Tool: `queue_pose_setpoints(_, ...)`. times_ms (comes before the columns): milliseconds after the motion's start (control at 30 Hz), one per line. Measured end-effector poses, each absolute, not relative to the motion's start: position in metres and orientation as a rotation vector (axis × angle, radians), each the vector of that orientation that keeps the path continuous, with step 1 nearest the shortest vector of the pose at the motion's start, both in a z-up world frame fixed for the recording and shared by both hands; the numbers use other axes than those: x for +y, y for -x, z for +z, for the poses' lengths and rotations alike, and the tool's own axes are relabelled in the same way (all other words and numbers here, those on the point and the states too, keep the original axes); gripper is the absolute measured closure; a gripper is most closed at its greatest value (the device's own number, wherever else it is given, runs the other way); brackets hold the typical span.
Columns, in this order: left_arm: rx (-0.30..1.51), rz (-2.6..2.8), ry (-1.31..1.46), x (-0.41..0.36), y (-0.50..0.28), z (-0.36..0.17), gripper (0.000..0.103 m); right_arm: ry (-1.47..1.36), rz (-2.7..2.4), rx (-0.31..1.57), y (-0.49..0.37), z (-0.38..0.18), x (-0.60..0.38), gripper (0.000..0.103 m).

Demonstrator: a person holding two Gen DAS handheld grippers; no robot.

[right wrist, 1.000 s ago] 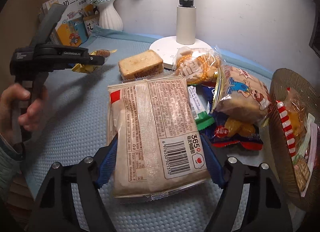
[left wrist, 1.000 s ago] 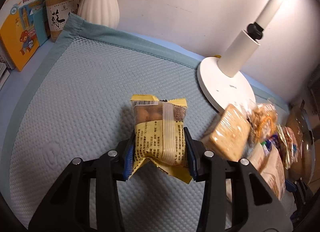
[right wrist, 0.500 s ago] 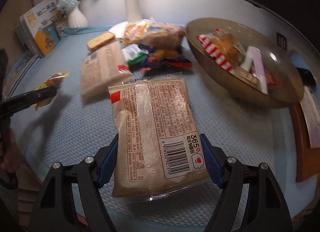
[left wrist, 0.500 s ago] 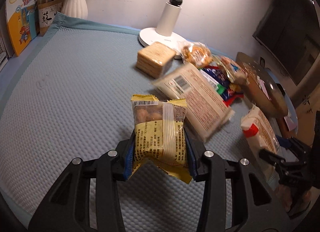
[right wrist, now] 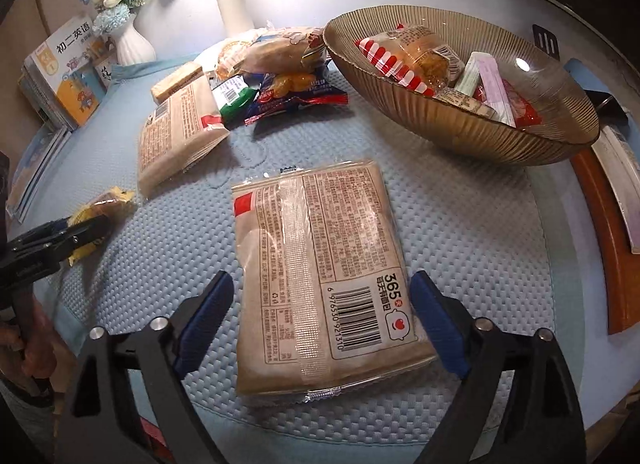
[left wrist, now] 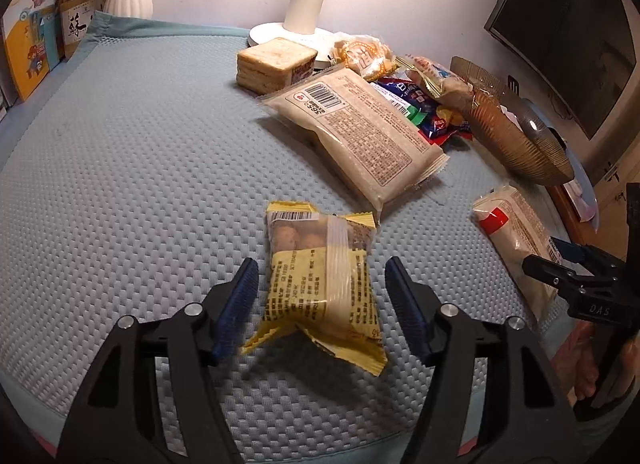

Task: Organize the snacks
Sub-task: 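Carry both bags over the glass bowl and open both grippers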

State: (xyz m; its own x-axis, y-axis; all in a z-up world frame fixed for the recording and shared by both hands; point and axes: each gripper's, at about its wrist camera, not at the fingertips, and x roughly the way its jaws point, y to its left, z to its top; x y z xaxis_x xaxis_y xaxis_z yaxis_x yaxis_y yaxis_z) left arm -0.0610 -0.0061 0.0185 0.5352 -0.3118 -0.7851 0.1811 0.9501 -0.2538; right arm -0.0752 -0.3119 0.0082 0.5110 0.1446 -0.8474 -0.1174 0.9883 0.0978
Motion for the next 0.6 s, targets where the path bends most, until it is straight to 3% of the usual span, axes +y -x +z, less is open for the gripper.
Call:
queue_pose_setpoints(100,0.962,-0.286,0.134,-0.01,0.06,0.017,0.041,-0.015,0.155,1.027,0.075,0.005,-0.31,0.013)
queue_pose_setpoints(133,0.96,-0.28,0.126,-0.011,0.061,0.016,0.054,-0.006,0.154,1.024,0.075,0.004,-0.308,0.014)
queue_pose_setpoints(167,0.959,-0.268,0.12,-0.012,0.061,0.016,0.058,0.005,0.149,1.021,0.076,0.003,-0.306,0.016)
queue_pose_setpoints(200,0.955,-0.265,0.123,-0.012,0.061,0.016,0.058,0.025,0.136,1.015,0.076,0.003,-0.303,0.025)
queue_pose_setpoints(233,0.949,-0.262,0.133,-0.011,0.061,0.017,0.06,0.055,0.118,1.007,0.077,0.003,-0.3,0.027)
queue_pose_setpoints(600,0.85,-0.321,0.129,-0.026,0.076,0.056,0.061,-0.022,0.206,0.944,0.089,0.035,-0.304,0.029)
